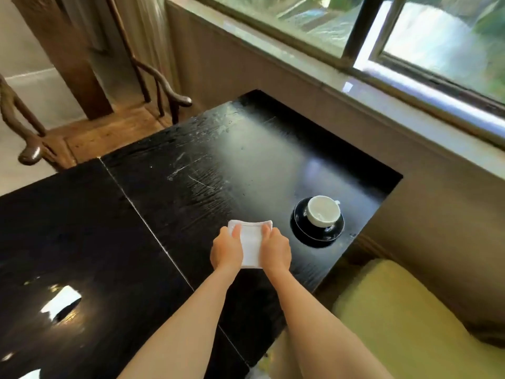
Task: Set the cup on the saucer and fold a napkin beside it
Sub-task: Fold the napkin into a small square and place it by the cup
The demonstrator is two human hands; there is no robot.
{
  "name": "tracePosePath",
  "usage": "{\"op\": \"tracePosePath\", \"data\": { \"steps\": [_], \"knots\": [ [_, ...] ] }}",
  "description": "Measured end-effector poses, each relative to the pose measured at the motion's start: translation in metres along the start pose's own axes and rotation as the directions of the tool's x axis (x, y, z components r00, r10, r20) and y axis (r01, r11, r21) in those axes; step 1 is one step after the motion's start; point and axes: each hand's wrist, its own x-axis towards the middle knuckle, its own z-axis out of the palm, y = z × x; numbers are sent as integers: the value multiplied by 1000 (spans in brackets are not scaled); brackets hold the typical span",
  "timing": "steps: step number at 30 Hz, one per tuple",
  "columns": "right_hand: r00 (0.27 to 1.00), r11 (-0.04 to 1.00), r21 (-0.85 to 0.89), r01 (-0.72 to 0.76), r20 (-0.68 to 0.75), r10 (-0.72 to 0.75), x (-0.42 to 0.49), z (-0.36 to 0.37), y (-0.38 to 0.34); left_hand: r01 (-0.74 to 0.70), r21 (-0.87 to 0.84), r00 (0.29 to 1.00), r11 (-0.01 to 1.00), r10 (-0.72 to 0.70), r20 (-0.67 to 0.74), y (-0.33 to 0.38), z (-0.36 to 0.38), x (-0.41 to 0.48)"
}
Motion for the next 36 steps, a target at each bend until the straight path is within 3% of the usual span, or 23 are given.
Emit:
{"op": "tracePosePath", "data": {
  "steps": [7, 12, 17, 24, 31, 36],
  "knots": [
    [981, 994, 109, 1, -195, 20, 7, -76, 1, -159, -57, 984, 986, 163, 71, 72, 17, -21],
    [921, 977, 204, 64, -389, 21, 33, -140, 6, -294, -143, 946, 945, 309, 97, 142, 44, -28],
    [873, 944, 321, 71, -478, 97, 71, -203, 28, -411, -121, 894, 903, 425, 138, 208, 89, -36],
    [861, 922, 383, 56, -487, 150, 130, -244, 66, -476, -97, 854, 874, 486, 188, 261, 153, -26],
    [855, 871, 490, -47, -431, 288, 182, -239, 88, -427, -61, 861, 902, 427, 276, 279, 199, 16],
    [867, 847, 517, -125, -357, 346, 229, -229, 96, -435, 92, 851, 896, 376, 367, 289, 232, 68]
  ]
}}
